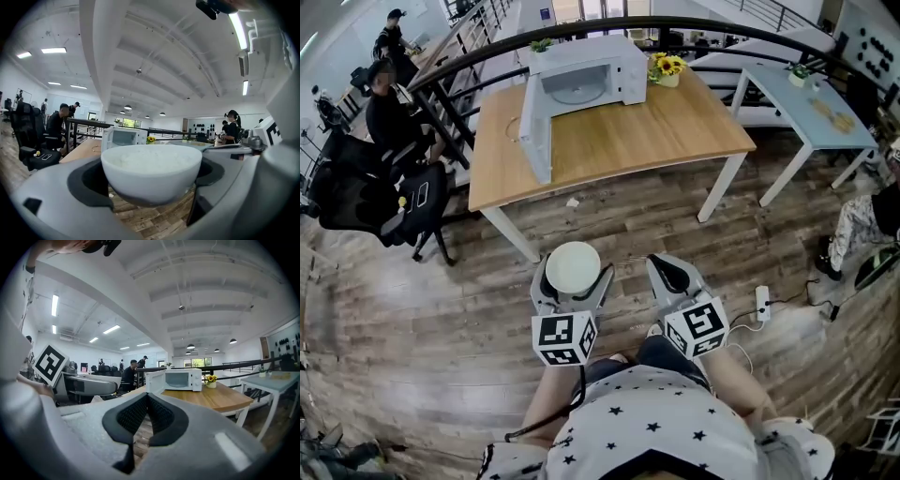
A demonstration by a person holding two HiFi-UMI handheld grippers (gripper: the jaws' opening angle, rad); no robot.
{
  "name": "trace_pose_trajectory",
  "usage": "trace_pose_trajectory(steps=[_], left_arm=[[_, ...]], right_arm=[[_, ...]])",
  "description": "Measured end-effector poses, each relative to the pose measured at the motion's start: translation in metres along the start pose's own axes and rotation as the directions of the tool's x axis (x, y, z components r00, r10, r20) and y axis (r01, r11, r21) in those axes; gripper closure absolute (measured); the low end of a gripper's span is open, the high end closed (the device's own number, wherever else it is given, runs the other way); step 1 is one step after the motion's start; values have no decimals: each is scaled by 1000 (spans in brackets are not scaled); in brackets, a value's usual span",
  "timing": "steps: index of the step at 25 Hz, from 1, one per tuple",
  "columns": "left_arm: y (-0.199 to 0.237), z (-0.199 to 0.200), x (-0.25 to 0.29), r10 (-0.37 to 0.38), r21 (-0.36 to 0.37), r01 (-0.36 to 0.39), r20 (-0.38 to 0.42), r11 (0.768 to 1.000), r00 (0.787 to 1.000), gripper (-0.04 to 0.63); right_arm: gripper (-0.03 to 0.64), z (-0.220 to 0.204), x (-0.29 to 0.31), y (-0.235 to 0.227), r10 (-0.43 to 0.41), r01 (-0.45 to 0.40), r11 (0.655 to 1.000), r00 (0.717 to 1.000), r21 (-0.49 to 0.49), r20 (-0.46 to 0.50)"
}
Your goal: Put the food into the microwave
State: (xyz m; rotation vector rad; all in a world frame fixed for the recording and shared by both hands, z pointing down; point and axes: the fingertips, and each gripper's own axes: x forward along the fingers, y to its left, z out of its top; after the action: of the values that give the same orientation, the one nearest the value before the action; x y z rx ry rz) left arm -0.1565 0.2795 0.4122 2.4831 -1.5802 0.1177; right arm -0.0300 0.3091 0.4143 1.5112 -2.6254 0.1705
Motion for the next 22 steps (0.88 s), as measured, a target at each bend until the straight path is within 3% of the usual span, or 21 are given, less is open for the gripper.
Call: trace_pose_trajectory(steps=[12,22], left_arm=[[8,-2,-21,-11,12,11,-2,1000,1000,71],[13,4,8,2,-5,-2,-4,1000,1000,71]], right_arm=[[611,-6,-7,14,-38,37,998,999,59,14],[611,2,21,-5,-7,5,997,999,77,31]])
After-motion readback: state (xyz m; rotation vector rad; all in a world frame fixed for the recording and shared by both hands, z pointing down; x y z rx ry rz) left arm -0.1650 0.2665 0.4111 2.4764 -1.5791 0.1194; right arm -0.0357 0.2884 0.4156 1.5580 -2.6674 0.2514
